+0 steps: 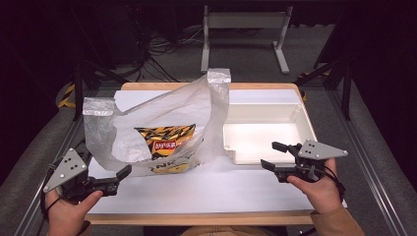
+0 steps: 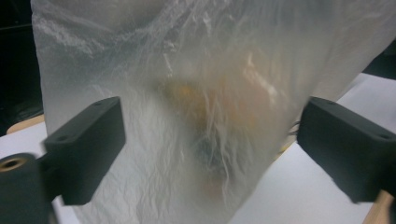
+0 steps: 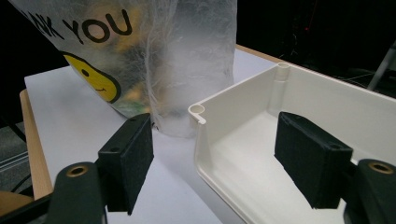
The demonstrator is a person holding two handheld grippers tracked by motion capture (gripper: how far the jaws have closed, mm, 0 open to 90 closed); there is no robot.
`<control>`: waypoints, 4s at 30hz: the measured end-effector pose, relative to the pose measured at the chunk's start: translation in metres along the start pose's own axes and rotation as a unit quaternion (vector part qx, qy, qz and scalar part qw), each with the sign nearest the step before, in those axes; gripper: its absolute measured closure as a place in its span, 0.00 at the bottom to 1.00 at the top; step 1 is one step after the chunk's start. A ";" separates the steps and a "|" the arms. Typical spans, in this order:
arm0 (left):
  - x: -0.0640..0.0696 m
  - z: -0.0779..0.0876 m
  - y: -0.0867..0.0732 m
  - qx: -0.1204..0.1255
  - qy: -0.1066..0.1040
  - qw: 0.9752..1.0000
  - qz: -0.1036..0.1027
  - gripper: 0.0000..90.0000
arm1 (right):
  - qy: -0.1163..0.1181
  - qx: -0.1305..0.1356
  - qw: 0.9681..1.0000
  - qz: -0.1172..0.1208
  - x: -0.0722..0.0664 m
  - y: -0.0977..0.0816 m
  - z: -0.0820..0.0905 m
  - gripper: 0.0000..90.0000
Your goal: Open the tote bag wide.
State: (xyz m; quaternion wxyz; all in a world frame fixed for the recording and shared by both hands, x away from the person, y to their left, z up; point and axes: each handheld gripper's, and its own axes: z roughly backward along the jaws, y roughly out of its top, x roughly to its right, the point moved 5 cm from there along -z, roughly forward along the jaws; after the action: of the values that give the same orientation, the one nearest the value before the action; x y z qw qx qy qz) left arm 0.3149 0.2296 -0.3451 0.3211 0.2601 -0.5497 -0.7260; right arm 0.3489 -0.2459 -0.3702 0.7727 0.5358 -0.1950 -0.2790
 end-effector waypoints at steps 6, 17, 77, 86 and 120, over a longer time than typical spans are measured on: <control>-0.004 -0.003 0.003 0.010 0.000 1.000 0.008 0.42 | 0.014 0.009 1.000 0.001 -0.006 0.006 -0.006 0.32; -0.001 0.000 0.006 0.017 -0.021 1.000 -0.002 0.94 | 0.038 0.032 0.998 0.031 -0.022 0.035 -0.026 0.32; -0.011 -0.003 0.003 0.021 -0.032 0.999 0.019 0.99 | 0.089 0.063 0.987 0.117 -0.055 0.108 -0.114 1.00; -0.020 -0.013 -0.002 0.009 -0.029 0.999 0.024 0.99 | 0.085 0.058 0.989 0.106 -0.053 0.099 -0.117 1.00; -0.029 -0.054 -0.063 -0.083 -0.033 0.996 0.024 0.99 | 0.107 -0.024 0.993 0.046 -0.046 0.013 -0.157 1.00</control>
State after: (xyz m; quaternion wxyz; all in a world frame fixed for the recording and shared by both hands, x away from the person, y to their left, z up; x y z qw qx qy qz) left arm 0.3623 0.2291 -0.4189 0.3404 0.1949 -0.5039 -0.7696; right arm 0.4108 -0.0996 -0.4133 0.8140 0.5342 -0.1288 -0.1884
